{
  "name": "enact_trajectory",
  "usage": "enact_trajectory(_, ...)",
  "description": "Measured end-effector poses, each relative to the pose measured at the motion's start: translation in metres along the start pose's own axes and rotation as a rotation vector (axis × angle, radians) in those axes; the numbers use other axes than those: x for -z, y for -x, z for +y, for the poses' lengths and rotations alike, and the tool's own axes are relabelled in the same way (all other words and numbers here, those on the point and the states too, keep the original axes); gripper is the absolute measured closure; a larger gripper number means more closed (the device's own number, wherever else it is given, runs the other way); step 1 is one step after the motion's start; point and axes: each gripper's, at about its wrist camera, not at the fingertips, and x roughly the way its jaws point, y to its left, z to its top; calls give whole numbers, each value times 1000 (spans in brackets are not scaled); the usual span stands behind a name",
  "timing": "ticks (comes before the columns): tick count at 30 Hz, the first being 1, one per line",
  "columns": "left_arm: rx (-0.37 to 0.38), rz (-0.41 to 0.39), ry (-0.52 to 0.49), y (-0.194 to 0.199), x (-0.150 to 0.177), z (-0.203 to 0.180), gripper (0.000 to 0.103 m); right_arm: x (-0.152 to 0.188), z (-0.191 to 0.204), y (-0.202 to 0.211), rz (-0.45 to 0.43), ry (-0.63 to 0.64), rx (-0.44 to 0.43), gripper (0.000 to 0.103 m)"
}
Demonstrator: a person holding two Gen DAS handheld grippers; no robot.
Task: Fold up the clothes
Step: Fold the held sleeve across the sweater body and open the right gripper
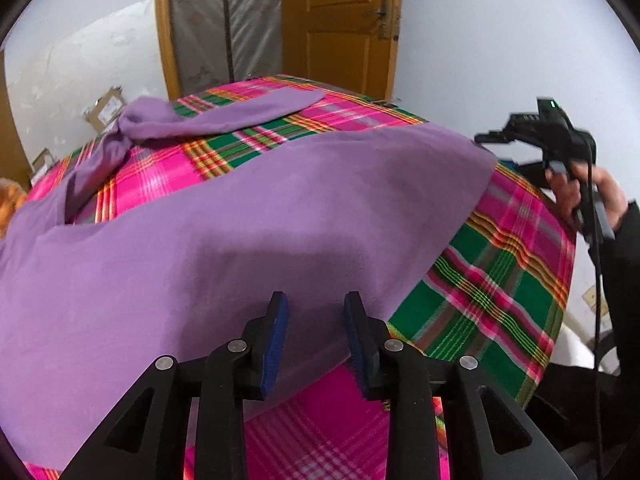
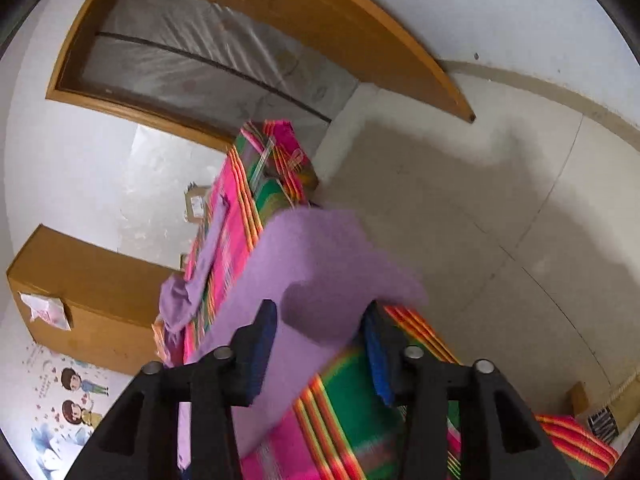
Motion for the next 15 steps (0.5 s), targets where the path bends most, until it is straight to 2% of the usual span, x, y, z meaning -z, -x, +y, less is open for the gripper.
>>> enact_trajectory(3,20,-4,-32,2,2,-8,72,-2,0,3,-28,-4,-3,91)
enact_trajectory(5,30,-8,-50,3,3,-12,73,-2,0,7,-43,0,-14,97)
enact_trajectory(9,61,-9,-72,4,4,-17,70,-3,2,12,-66,8,-31,98)
enact_trajectory(12,74,-7,-102,4,5,-24,64,-4,7,12,-84,21,-31,98)
enact_trajectory(15,65,-12,-123,1,5,-26,63,-3,10,13,-93,31,-29,99)
